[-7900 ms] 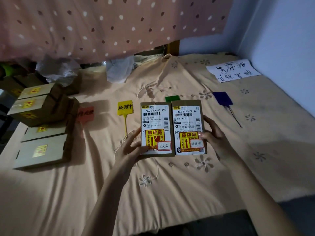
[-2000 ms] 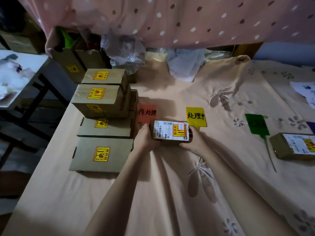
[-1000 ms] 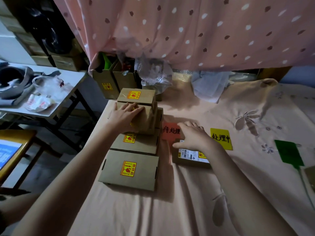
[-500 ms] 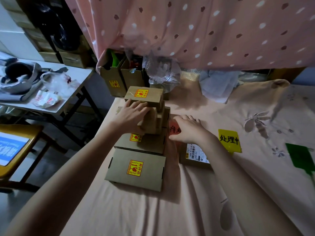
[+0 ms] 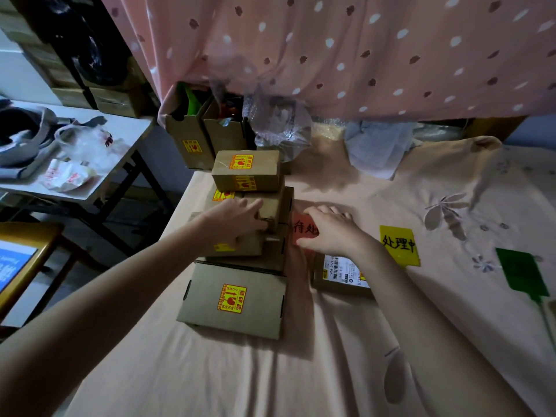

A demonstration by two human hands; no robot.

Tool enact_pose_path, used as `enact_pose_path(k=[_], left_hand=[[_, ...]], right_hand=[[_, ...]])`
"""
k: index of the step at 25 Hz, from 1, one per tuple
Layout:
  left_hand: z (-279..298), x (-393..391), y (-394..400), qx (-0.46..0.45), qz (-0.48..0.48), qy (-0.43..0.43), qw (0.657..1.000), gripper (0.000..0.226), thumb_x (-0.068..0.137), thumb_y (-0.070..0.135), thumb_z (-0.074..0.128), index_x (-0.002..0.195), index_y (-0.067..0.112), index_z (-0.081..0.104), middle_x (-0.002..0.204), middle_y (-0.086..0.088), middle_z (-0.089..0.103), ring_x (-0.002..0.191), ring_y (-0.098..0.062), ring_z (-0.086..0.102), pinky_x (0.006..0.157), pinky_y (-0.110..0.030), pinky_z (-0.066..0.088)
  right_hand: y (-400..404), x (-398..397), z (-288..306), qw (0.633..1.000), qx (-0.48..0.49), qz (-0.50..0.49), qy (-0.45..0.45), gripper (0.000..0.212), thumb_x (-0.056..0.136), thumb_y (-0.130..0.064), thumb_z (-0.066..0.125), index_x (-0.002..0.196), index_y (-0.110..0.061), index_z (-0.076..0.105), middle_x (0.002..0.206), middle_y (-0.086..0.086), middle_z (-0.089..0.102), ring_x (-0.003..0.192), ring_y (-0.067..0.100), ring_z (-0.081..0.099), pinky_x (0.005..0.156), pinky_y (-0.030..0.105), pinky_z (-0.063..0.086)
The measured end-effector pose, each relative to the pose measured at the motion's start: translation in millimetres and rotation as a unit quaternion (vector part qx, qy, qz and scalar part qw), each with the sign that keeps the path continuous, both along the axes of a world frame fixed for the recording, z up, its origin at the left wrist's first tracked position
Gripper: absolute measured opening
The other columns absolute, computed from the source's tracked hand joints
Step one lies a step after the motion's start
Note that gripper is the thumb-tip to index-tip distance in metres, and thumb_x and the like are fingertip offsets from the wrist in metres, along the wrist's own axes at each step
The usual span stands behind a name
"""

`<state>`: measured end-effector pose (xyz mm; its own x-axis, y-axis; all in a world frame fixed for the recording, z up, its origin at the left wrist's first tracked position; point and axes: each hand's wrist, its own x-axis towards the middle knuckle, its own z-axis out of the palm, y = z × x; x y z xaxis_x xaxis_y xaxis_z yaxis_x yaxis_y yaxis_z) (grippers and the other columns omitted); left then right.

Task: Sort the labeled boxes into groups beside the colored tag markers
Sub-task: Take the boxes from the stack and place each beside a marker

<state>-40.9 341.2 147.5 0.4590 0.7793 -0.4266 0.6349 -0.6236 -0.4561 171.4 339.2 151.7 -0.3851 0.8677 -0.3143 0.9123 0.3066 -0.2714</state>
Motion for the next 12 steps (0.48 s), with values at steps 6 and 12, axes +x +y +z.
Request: enact_pose_path(k=[6, 12], left_hand=[[11.9, -6.4, -15.3, -0.043, 0.014, -0.083, 0.996, 0.068, 0.085, 0.032, 0.065, 0.142, 0.034, 0.028, 0.138, -0.008, 0.035, 0.116, -0.023, 0.049, 0.087, -0.031, 0.052], [49.2, -40.5, -38.1, -0.159, 0.195, -0.587, 0.769, 0.061, 0.069, 0.016, 0.081, 0.125, 0.022, 0.055, 0.125, 0.001, 0.052, 0.107, -0.017, 0.058, 0.076, -0.031, 0.058]], right_hand=[[-1.8, -0.5, -6.9, 1.000, -0.011, -0.005, 0.007, 0.062, 0.083, -0.046, 0.055, 0.135, -0.017, 0.037, 0.140, 0.010, 0.041, 0.131, 0.031, 0.034, 0.106, 0.046, 0.027], [-5.6, -10.3, -1.0, 0.950, -0.145, 0.038, 0.272, 0.067, 0.067, -0.031, 0.079, 0.127, -0.032, 0.047, 0.130, 0.003, 0.053, 0.125, 0.020, 0.045, 0.108, 0.043, 0.037]])
